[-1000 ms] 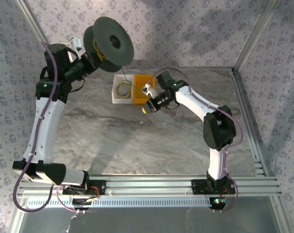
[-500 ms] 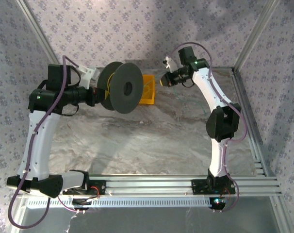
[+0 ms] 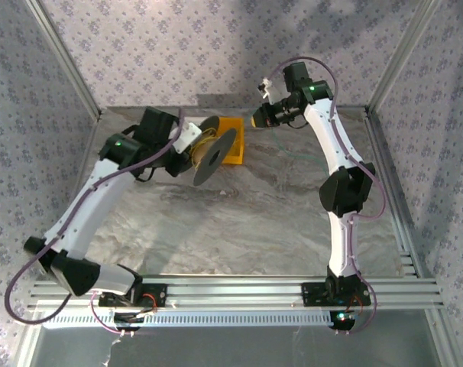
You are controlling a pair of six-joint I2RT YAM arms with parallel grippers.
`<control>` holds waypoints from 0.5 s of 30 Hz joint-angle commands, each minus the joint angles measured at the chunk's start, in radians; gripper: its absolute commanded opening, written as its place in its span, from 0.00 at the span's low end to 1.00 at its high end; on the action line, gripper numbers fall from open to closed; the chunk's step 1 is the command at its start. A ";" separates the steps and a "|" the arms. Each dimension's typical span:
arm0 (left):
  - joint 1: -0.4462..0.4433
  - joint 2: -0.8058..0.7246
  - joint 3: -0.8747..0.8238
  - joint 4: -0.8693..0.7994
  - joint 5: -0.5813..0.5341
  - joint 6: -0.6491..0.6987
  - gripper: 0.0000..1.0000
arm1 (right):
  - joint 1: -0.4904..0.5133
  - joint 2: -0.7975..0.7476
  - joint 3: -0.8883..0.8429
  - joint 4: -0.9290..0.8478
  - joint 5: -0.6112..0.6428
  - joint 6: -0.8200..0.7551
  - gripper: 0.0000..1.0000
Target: Wrap the cables
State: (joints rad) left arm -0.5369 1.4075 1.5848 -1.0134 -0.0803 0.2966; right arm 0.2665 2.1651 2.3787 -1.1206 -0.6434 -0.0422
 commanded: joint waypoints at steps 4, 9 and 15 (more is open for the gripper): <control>-0.022 0.084 -0.037 -0.324 -0.344 0.111 0.00 | -0.027 -0.021 0.142 0.015 0.025 0.046 0.00; -0.047 0.065 0.001 -0.284 -0.359 0.127 0.00 | -0.032 -0.033 0.139 0.010 0.034 0.045 0.00; -0.079 0.099 -0.002 -0.300 -0.459 0.150 0.00 | -0.016 -0.053 0.174 0.077 -0.013 0.099 0.00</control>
State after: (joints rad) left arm -0.6312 1.4757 1.5929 -0.9943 -0.3466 0.3733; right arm 0.2852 2.1754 2.4615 -1.1633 -0.6476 -0.0059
